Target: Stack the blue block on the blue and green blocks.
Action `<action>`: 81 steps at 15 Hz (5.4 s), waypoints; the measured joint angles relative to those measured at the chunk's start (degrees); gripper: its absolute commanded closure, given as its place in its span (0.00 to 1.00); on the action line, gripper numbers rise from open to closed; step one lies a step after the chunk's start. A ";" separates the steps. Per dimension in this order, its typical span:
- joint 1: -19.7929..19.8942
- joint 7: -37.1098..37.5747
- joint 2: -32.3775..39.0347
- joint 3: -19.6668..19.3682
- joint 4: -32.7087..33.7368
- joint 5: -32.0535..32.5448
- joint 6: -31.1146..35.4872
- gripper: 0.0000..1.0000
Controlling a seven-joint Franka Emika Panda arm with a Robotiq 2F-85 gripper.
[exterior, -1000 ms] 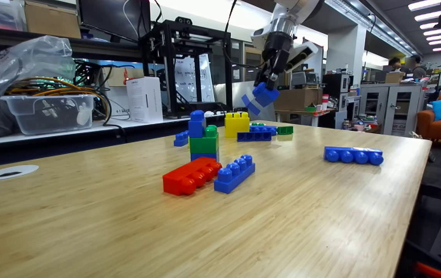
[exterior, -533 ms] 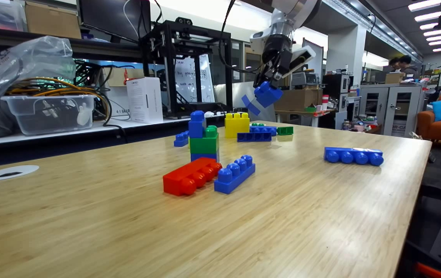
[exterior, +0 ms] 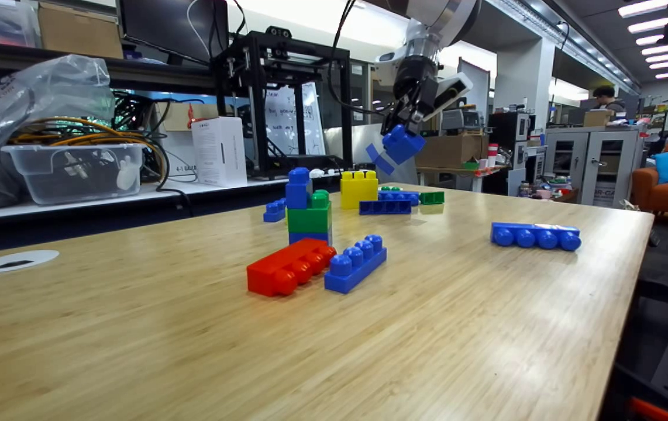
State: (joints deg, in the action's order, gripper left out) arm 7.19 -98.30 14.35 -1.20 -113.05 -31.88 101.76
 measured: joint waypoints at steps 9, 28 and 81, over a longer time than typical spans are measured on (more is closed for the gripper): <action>0.00 0.04 0.01 0.00 0.12 0.01 -0.36 0.56; 1.65 -26.02 5.30 -0.37 -1.54 -13.68 -3.94 0.56; 17.52 -50.49 16.94 14.77 -9.44 -24.32 11.48 0.56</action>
State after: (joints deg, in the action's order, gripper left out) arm 24.71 -148.79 31.29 13.57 -122.49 -56.21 113.23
